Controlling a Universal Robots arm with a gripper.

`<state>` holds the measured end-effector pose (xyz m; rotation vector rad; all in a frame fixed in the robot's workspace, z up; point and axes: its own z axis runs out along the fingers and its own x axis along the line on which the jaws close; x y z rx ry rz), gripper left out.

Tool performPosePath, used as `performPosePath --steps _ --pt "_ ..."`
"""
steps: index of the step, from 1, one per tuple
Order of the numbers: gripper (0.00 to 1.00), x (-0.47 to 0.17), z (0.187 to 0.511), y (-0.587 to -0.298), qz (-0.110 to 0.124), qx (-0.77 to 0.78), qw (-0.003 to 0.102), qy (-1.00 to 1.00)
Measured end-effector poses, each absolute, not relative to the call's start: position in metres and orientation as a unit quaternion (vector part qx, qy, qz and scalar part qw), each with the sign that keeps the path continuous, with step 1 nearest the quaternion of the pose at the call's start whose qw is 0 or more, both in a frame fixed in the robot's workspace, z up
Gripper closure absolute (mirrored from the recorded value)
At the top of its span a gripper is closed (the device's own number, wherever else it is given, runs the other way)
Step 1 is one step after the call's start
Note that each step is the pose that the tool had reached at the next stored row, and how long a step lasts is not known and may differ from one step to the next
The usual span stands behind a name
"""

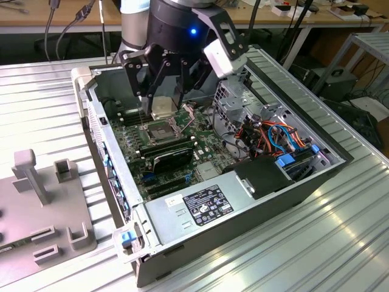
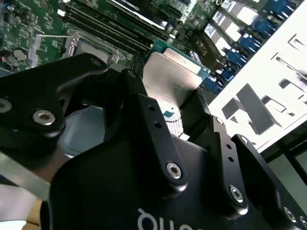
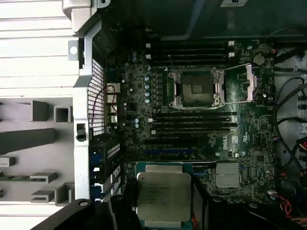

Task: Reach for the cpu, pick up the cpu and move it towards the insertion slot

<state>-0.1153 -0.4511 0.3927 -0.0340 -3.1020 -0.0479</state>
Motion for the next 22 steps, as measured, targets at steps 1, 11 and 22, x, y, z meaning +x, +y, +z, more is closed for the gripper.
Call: performPosePath --steps 1,11,22 --pt "0.45 -0.112 0.392 -0.451 -0.015 -0.011 0.020 -1.000" --pt "0.45 -0.066 0.389 -0.447 -0.015 -0.011 0.020 -1.000" --pt "0.45 -0.063 0.388 -0.447 -0.015 -0.011 0.020 -1.000"
